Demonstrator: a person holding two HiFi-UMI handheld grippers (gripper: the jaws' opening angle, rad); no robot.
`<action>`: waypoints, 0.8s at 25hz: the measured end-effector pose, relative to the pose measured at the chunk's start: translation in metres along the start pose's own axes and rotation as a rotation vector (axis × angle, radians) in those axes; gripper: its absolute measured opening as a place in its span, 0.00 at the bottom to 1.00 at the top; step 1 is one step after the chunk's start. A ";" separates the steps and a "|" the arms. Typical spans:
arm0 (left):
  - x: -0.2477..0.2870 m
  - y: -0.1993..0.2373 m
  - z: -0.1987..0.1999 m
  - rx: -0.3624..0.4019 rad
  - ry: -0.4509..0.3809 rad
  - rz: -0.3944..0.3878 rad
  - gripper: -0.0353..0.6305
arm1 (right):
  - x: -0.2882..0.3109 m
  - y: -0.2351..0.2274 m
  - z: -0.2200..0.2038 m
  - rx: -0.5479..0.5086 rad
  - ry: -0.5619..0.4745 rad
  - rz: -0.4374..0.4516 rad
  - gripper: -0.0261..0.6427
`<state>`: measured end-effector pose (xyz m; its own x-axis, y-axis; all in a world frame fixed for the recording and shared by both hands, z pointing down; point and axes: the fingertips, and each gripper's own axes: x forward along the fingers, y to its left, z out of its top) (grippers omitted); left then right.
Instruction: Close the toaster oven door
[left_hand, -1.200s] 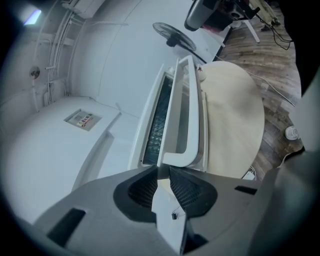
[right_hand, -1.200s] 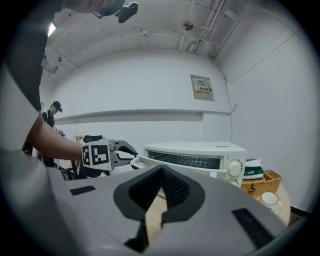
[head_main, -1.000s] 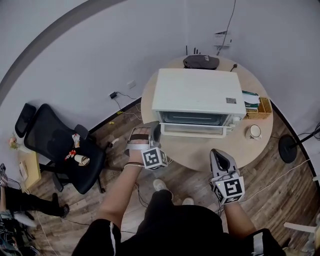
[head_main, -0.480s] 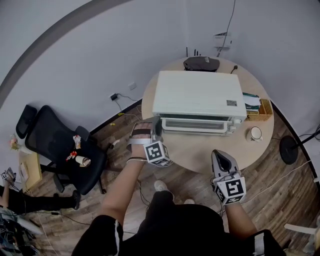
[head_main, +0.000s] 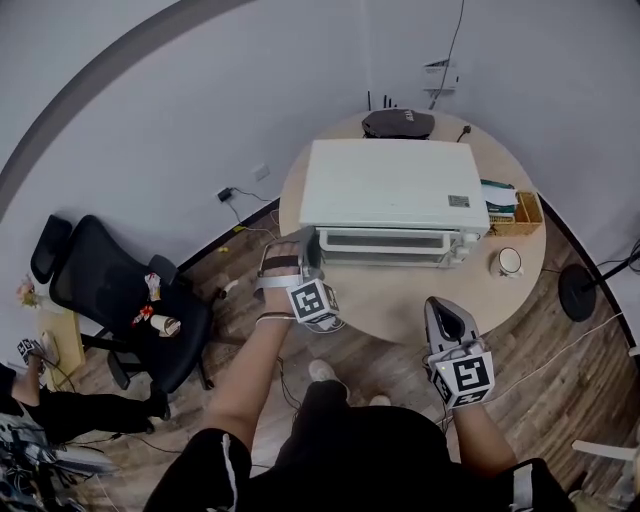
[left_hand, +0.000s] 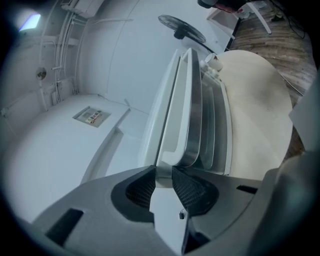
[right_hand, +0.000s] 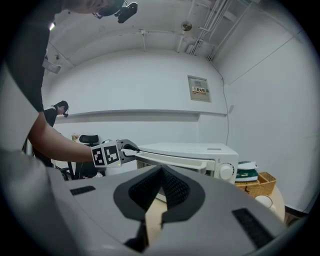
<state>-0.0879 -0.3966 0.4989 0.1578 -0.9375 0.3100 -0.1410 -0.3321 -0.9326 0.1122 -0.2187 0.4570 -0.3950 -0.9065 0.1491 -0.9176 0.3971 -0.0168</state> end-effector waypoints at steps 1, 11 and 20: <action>0.000 0.000 0.000 -0.005 -0.002 0.009 0.18 | -0.001 -0.001 -0.001 0.001 0.002 -0.004 0.03; -0.033 -0.002 -0.003 -0.135 -0.020 0.029 0.18 | -0.005 -0.002 -0.005 0.007 0.004 -0.006 0.03; -0.087 -0.004 0.012 -0.762 -0.127 -0.086 0.09 | -0.006 0.007 0.003 -0.001 -0.015 0.014 0.03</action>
<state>-0.0890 -0.3129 0.4731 0.3028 -0.9015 0.3092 -0.7491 -0.4257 -0.5075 0.1083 -0.2111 0.4528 -0.4083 -0.9030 0.1337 -0.9120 0.4098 -0.0175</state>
